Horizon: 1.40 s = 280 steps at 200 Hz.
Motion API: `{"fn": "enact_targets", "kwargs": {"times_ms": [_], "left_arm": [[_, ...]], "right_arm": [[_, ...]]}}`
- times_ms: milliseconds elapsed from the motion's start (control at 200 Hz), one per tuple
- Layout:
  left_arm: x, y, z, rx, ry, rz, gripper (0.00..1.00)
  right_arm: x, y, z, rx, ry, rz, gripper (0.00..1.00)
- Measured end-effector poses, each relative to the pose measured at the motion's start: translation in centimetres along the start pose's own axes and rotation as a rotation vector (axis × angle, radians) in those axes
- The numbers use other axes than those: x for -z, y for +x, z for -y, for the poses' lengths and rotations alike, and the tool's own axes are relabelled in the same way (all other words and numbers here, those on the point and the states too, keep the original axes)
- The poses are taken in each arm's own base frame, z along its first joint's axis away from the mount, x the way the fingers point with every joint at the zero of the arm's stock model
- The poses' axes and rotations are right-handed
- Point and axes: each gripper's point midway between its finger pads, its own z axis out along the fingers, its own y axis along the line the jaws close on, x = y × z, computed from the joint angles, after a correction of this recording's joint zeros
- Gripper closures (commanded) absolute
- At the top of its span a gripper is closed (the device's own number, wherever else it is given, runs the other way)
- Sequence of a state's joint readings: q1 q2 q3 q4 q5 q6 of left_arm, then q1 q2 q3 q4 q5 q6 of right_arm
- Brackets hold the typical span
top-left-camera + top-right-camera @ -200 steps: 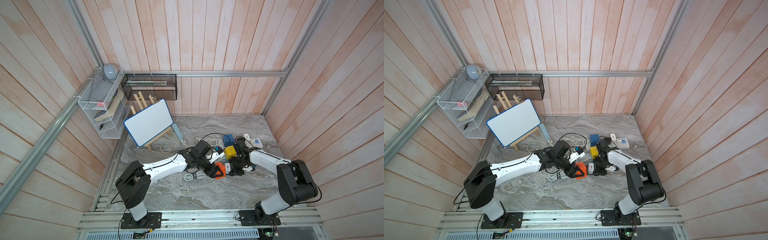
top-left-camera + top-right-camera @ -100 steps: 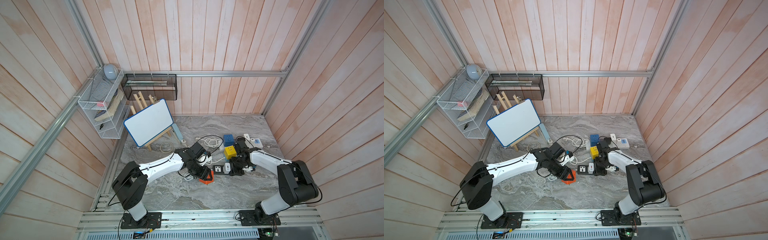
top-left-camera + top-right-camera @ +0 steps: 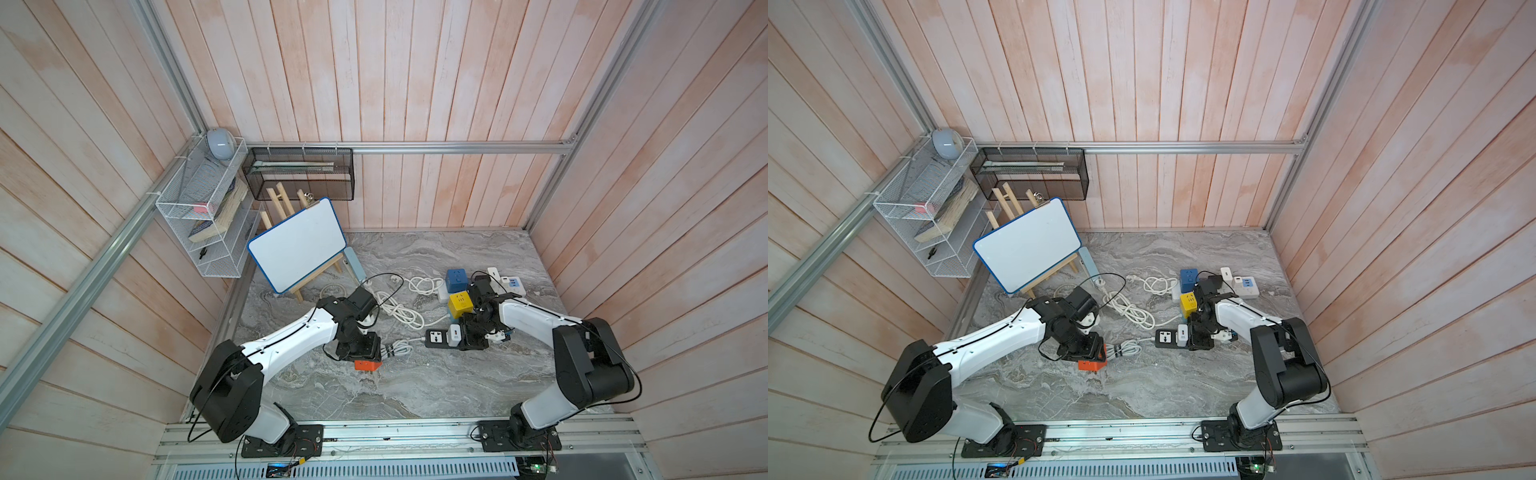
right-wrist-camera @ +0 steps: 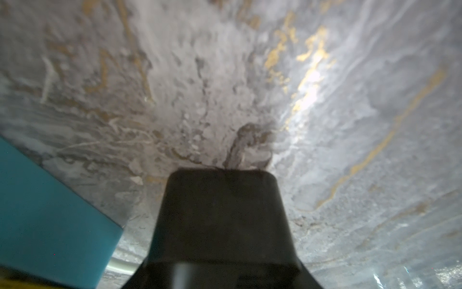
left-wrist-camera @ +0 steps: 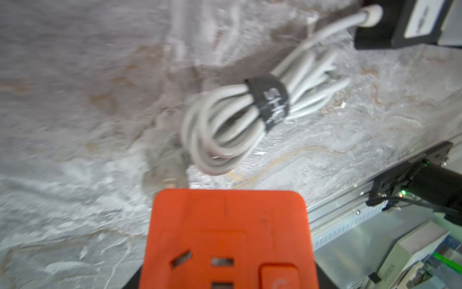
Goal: Pull the plug off the socket
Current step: Place the plug at the center of the board.
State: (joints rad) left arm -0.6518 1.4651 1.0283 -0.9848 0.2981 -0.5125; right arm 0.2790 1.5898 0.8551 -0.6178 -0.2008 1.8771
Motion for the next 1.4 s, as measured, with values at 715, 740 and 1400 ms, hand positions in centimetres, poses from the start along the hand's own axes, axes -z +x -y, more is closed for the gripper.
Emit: {"fn": "enact_targets", "kwargs": {"times_ms": [715,740,1400], "left_arm": [[-0.4,-8.0,-13.8,0.307,-0.315,-0.009,1.0],[-0.4,-8.3,-13.8,0.305,-0.314,-0.008,1.0],[-0.8,-9.4,-13.1,0.269,-0.28,-0.041,0.23]], "right_arm": [[0.3,-1.1,-0.9,0.046,-0.026,0.02,0.95],[0.3,-1.1,-1.0,0.047,-0.025,0.02,0.95],[0.3,-1.2,-1.0,0.059,-0.023,0.021,0.96]]}}
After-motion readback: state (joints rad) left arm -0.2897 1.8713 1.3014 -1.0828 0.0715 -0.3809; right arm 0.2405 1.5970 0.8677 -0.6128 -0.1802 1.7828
